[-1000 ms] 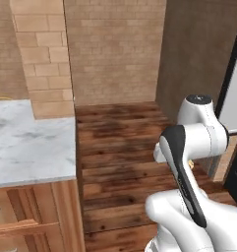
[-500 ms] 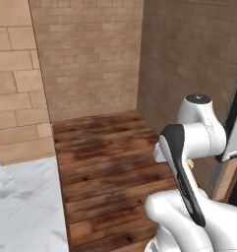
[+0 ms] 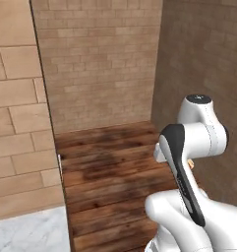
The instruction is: Place the cold items (carrot and mushroom) from the fridge in one tupperware on the dining counter. Place the warm items (kebab skewer and hot dog) in the stove area in another tupperware.
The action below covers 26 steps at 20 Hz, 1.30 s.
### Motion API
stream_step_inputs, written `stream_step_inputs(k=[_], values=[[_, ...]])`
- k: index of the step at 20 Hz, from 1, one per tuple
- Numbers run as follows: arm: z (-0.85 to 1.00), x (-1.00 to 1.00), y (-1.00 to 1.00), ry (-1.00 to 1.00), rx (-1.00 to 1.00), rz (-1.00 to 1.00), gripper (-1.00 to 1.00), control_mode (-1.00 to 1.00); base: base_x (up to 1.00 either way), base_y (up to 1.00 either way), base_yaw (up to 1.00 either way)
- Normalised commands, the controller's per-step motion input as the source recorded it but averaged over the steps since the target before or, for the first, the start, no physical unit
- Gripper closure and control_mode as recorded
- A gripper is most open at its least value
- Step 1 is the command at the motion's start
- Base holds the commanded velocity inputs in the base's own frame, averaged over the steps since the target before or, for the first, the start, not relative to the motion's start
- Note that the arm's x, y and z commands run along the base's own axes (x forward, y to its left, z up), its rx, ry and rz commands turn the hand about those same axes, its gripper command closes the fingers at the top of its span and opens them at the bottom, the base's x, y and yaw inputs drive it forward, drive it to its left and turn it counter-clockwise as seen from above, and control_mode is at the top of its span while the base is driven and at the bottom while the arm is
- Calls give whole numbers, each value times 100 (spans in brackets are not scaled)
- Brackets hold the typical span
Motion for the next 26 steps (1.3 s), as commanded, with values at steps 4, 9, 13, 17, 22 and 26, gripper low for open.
stream_step_inputs(k=[4, 9, 13, 17, 22, 26], values=[[0, 0, 0, 0, 0, 0, 100, 100, 100, 0, 1], [0, 0, 0, 0, 0, 0, 100, 100, 100, 0, 1], [0, 0, 0, 0, 0, 0, 100, 100, 100, 0, 12], [0, 0, 0, 0, 0, 0, 100, 100, 100, -19, 47], [0, 0, 0, 0, 0, 0, 100, 100, 100, -39, 76], [0, 0, 0, 0, 0, 0, 100, 100, 97, -36, 81]])
